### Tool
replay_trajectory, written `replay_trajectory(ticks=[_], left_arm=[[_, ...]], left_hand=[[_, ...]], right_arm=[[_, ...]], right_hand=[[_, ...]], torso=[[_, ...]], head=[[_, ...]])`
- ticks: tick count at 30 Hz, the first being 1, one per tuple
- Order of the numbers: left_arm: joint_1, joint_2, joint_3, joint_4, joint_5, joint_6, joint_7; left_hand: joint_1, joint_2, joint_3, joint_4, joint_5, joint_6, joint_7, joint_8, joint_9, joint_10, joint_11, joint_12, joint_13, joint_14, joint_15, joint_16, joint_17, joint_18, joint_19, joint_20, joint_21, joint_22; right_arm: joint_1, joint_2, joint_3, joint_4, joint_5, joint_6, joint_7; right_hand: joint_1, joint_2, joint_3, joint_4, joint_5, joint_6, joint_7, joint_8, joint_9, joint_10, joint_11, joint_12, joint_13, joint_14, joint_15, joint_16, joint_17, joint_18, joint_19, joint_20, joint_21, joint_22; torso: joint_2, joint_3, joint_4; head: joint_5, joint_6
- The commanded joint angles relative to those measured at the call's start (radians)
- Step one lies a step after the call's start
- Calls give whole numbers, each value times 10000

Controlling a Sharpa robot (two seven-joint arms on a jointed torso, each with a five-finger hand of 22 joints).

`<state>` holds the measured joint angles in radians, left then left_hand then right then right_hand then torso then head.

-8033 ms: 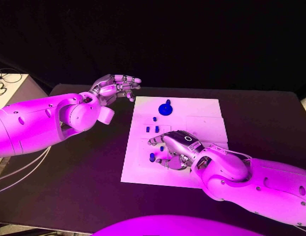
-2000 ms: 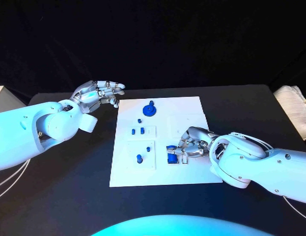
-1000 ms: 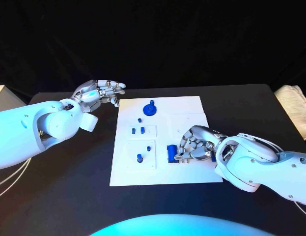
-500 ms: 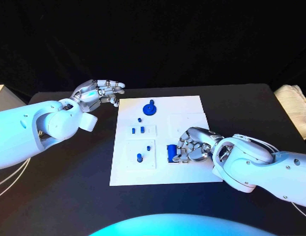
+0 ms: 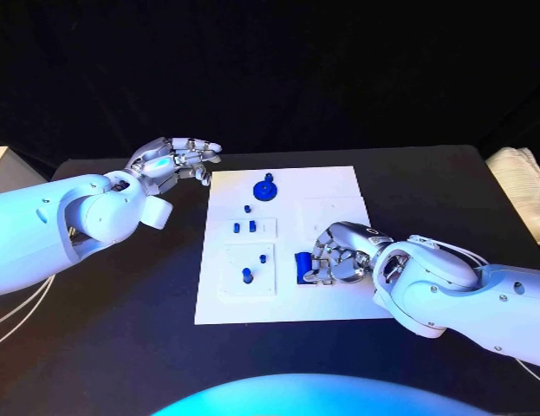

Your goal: Assemble the parts on the task board

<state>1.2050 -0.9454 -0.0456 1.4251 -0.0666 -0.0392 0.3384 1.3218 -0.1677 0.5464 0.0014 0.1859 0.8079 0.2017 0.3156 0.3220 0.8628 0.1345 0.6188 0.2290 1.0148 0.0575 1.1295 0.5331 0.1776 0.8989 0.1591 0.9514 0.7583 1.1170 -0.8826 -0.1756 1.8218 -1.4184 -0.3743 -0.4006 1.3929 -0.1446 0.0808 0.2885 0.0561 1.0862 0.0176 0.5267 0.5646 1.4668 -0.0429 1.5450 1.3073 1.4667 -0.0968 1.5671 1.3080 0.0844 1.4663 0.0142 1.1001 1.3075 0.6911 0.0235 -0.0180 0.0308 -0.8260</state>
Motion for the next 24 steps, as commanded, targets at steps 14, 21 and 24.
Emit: replay_trajectory(ticks=[14, 21, 24], left_arm=[[3, 14, 8, -23, 54, 190, 16], [3, -9, 7, -64, 53, 194, 2], [3, -34, 7, -68, 53, 183, -7]], left_hand=[[-74, 23, 3, 65, 25, -44, 5, 45, -15, -69, -9, 37, -13, -42, 51, 43, 14, 69, 79, 5, -36, -16], [-74, 25, 2, 71, 25, -48, 7, 49, -16, -73, -8, 41, -15, -44, 52, 44, 14, 68, 81, 6, -41, -20], [-74, 25, 2, 71, 25, -48, 7, 49, -16, -73, -8, 41, -15, -44, 52, 44, 14, 68, 81, 6, -41, -20]], right_arm=[[-38, -43, -20, -34, -369, -226, 29], [-39, -204, -20, 123, 28, -1583, 547], [-37, -378, -19, 229, 216, -2191, 799]], right_hand=[[-70, 108, 143, 22, 68, -134, 5, 56, 71, 919, -66, -49, 2461, 1041, -76, 37, 2628, -143, 401, -66, -139, 1694], [-507, -66, 163, 21, 430, -720, 242, -242, 65, 736, 120, -487, 2222, 1033, 55, 21, 2596, -71, 296, 10, -760, 1570], [-613, -120, 172, 24, 516, -891, 358, -405, 30, 701, 220, -561, 2183, 1025, 140, 4, 2561, -56, 271, 75, -907, 1540]], torso=[[-27, -10, -12], [-22, -12, 1], [-23, -11, -3]], head=[[-11, 19], [-23, 41], [-19, 76]])
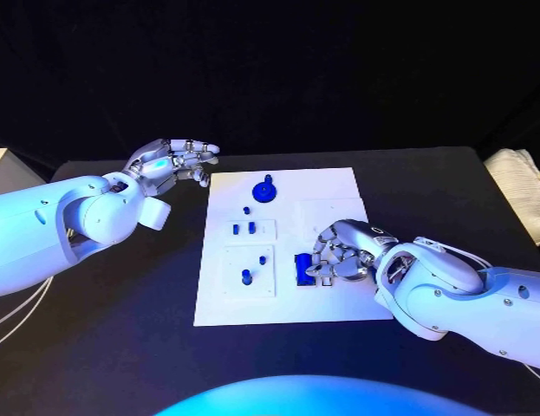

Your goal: Assemble the parts on the task board

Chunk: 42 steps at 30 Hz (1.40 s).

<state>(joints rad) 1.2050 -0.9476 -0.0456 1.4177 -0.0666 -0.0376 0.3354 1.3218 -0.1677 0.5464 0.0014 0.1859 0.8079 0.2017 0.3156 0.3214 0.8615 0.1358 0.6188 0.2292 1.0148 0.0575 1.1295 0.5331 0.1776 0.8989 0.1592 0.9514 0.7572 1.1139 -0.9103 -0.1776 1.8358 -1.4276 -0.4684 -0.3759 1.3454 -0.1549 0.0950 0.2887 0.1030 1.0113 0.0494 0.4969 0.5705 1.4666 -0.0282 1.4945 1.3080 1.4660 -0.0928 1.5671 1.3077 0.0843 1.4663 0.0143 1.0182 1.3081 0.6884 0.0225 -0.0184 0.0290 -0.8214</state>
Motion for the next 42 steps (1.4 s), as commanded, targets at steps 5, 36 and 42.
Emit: replay_trajectory(ticks=[5, 36, 42], left_arm=[[3, -65, 5, -1, 53, 144, 3], [-32, -227, 3, 128, 22, 167, 71], [-38, -234, 3, 133, 20, 161, 74]], left_hand=[[-81, 22, -3, 82, 23, -55, 9, 54, -12, -67, -18, 44, -19, -47, 54, 43, 13, 68, 83, 6, -47, -12], [-65, 29, 4, 83, 26, -61, 7, 63, -14, -72, -21, 53, -22, -52, 53, 43, 12, 69, 87, 7, -57, -18], [-60, 32, 7, 83, 27, -63, 7, 64, -14, -73, -21, 54, -23, -52, 53, 44, 12, 69, 88, 7, -58, -19]], right_arm=[[76, -651, 5, 323, 590, -1920, 826], [-117, -2817, -144, 240, -506, -47, -713], [-320, -2521, -160, 145, -536, -19, -809]], right_hand=[[-231, -24, 98, 30, 287, -314, 176, -385, -96, 674, 196, -113, 2147, 1028, 207, -7, 2544, -47, 263, 170, -171, 1518], [-550, -123, -432, 32, 442, -552, 510, -1677, -418, 555, 495, -345, 2022, 1009, 468, -48, 2471, -10, 230, 426, -459, 1464], [-670, 29, -596, 34, 467, -341, 456, -1694, -401, 607, 453, -239, 2077, 1024, 436, -15, 2532, -30, 273, 411, -286, 1503]], torso=[[-6, -6, -18], [-25, 20, -91], [-12, 4, -76]], head=[[-15, 65], [-588, 131], [-645, 136]])
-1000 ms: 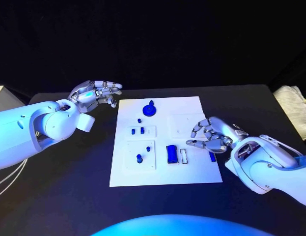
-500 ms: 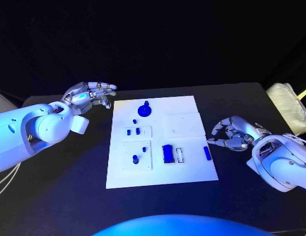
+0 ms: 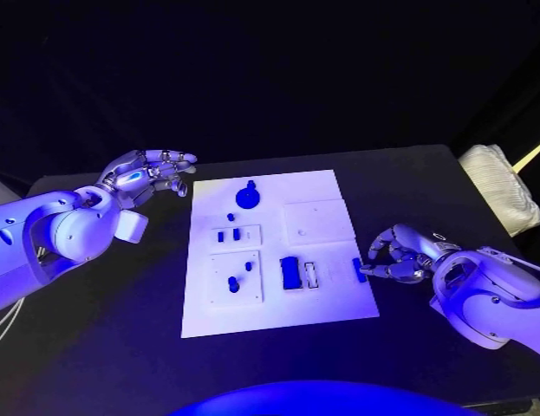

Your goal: Assemble the parts on the task board

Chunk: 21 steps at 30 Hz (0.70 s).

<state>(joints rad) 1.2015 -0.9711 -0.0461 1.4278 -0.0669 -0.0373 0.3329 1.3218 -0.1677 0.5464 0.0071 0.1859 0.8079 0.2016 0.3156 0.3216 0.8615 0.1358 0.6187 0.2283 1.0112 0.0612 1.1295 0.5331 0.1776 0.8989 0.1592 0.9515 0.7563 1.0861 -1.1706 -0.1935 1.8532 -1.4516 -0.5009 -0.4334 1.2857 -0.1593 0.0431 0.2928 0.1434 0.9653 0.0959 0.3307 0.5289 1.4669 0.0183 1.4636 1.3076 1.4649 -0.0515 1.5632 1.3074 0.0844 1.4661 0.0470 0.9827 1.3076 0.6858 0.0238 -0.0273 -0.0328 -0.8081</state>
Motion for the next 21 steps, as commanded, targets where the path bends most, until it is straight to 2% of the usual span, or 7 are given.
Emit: replay_trajectory(ticks=[1, 5, 16, 20, 21], left_arm=[[-3, -1, 7, 33, 23, 157, 97], [-4, -7, 7, 27, 22, 168, 88], [-4, -16, 7, 23, 21, 192, 67], [-4, -18, 7, 23, 21, 198, 64], [-4, -18, 7, 23, 21, 200, 64]], left_hand=[[-60, 33, 7, 26, 27, -63, 7, 64, -16, -74, -21, 55, -14, -16, 16, 44, 12, 69, 88, 7, -58, -11], [-60, 33, 7, 26, 27, -63, 7, 64, -16, -74, -21, 55, -14, -16, 16, 44, 12, 69, 88, 7, -58, -11], [1, 75, 51, 11, 41, -69, 5, 79, -19, -80, -25, 69, -19, -21, 10, 45, 10, 71, 98, 3, -65, -15], [1, 75, 51, 11, 41, -69, 5, 79, -19, -80, -25, 69, -19, -21, 10, 45, 10, 71, 98, 3, -65, -15], [1, 75, 51, 11, 41, -69, 5, 79, -19, -80, -25, 69, -19, -21, 10, 45, 10, 71, 98, 3, -65, -15]], right_arm=[[-65, 129, -2, -47, -298, 303, -244], [-143, 279, -3, -77, -300, 256, -260], [-214, 553, -3, -132, -303, 308, -265], [-261, 638, -3, -198, -458, 529, -305], [-278, 659, -3, -214, -529, 611, -316]], right_hand=[[-89, 131, -111, -9, 47, 218, -36, -13, 29, 627, -35, 117, 2107, 1042, 7, 38, 2563, -39, 289, 73, 134, 1523], [-115, 245, -166, -13, 6, 403, -96, 34, 64, 661, -84, 189, 2146, 1053, -31, 61, 2607, -49, 312, 46, 224, 1547], [-4, 314, -209, -41, 32, 630, -189, 136, 131, 675, -163, 215, 2160, 1057, -93, 69, 2622, -56, 330, -2, 284, 1566], [503, 362, -76, -155, 45, 682, -248, 165, 168, 676, -221, 216, 2161, 1057, -147, 70, 2624, -56, 333, -51, 276, 1571], [740, 368, 45, -168, -232, 696, -259, 162, 174, 678, -233, 219, 2163, 1057, -160, 71, 2626, -55, 333, -74, 269, 1571]], torso=[[14, -8, 13], [28, 2, 23], [26, 6, 2], [26, 12, 3], [25, 12, 5]], head=[[-27, 3], [-12, 17], [-27, -26], [-34, -39], [-36, -43]])
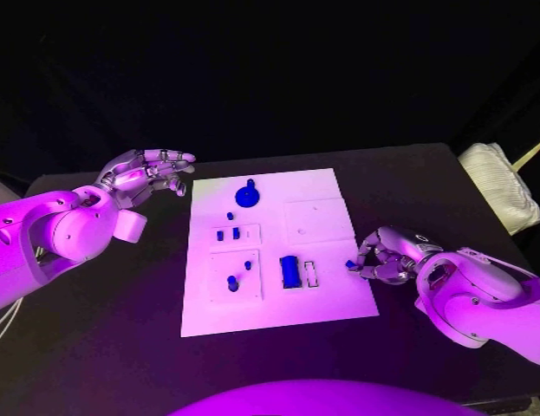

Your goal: Assemble the parts on the task board

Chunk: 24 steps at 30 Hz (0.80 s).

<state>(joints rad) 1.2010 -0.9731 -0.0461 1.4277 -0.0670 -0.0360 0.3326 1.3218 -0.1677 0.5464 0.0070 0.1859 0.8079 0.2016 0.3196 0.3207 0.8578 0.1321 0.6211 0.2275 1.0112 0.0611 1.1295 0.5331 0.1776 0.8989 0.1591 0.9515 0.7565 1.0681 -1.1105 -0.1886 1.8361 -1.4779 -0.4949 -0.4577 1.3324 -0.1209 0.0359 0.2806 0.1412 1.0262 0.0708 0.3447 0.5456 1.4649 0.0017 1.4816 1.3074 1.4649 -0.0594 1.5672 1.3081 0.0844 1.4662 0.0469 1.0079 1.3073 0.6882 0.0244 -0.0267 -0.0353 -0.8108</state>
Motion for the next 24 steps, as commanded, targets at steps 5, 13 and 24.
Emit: replay_trajectory(ticks=[5, 13, 24], left_arm=[[1, -9, 7, 26, 22, 181, 59], [1, -17, 7, 28, 22, 174, 36], [1, -14, 7, 25, 15, 180, 12]], left_hand=[[1, 75, 52, 11, 41, -69, 5, 39, -11, -43, 12, 46, -11, -22, 11, 45, 10, 71, 98, 3, -65, -16], [19, 83, 64, 5, 43, -72, 7, 44, -12, -45, 12, 50, -13, -24, 9, 45, 10, 71, 101, 1, -66, -17], [19, 83, 64, 5, 43, -72, 7, 44, -12, -45, 12, 50, -13, -24, 9, 45, 10, 71, 101, 1, -66, -17]], right_arm=[[-159, 133, -53, -102, -773, 1012, -116], [-192, 201, -53, -193, -1837, 1665, -215], [-196, 337, -50, -197, -2483, 1649, -213]], right_hand=[[915, -162, 551, -136, -476, 113, -25, -22, -5, 689, -86, 21, 2157, 1050, -103, 16, 2590, -56, 328, -95, -22, 1571], [1810, -498, 1995, -399, 206, 202, 58, -341, -221, 618, -29, -110, 2093, 1032, -63, -25, 2518, -41, 297, -82, -201, 1549], [1313, -995, 3500, -590, 1239, 368, 89, -514, -272, 636, -15, -72, 2116, 1034, -42, -23, 2524, -47, 307, -58, -141, 1569]], torso=[[3, 3, -1], [-8, -2, 2], [-3, -4, 14]], head=[[-49, -49], [-78, -50], [-76, -35]])
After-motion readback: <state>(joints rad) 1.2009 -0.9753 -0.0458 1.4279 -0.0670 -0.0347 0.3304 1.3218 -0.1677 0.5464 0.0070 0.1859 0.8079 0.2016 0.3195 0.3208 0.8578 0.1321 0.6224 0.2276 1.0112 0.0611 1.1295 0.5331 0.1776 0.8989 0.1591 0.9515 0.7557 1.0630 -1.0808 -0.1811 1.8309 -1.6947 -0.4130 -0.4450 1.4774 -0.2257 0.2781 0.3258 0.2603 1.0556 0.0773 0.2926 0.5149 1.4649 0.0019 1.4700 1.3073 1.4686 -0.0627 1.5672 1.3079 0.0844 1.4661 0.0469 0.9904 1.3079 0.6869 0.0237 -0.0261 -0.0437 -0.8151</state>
